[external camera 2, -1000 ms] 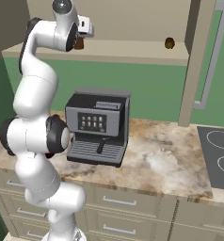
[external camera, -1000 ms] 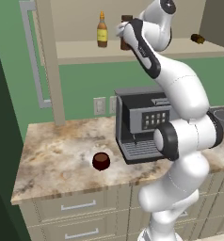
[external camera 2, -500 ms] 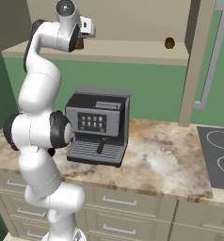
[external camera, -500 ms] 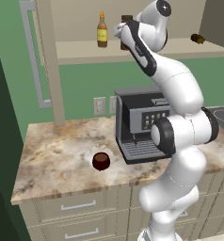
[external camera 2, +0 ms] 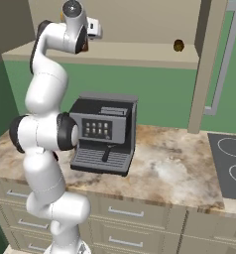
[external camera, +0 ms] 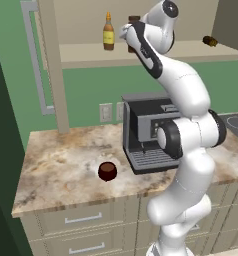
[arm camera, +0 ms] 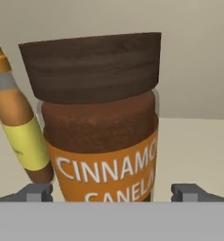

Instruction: Pick the cinnamon and honey bottle from the cabinet and place them next to the mug.

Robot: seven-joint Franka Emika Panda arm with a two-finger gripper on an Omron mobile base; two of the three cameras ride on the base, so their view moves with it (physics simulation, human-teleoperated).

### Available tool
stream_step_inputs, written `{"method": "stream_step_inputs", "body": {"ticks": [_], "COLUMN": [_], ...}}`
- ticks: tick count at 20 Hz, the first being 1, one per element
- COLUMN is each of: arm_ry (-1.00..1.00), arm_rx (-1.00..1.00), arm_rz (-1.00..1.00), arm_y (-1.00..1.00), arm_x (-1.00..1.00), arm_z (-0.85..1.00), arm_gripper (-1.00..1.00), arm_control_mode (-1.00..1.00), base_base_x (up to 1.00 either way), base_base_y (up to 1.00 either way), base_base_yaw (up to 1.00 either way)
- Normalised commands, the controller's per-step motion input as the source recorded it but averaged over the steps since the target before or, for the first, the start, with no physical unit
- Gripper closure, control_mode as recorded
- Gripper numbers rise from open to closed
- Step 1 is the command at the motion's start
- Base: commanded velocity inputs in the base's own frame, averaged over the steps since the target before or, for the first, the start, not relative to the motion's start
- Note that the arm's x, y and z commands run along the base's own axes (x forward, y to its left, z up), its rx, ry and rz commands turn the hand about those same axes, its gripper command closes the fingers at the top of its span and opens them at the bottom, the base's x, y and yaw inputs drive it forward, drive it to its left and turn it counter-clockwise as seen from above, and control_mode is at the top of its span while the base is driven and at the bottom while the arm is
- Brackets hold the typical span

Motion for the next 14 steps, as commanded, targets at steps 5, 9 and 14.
{"method": "stream_step_inputs", "body": {"ticks": [5, 9, 14], "arm_ry": [0.0, 0.0, 0.0], "arm_rx": [0.0, 0.0, 0.0], "arm_rz": [0.0, 0.0, 0.0], "arm_y": [0.0, 0.0, 0.0], "arm_x": [0.1, 0.0, -0.03], "arm_z": [0.0, 0.0, 0.0], "arm_gripper": [-1.0, 1.0, 1.0], "arm_control_mode": [-1.0, -1.0, -1.0], "base_base_x": [0.0, 0.0, 0.0], "base_base_y": [0.0, 0.0, 0.0], "base_base_yaw": [0.0, 0.0, 0.0]}}
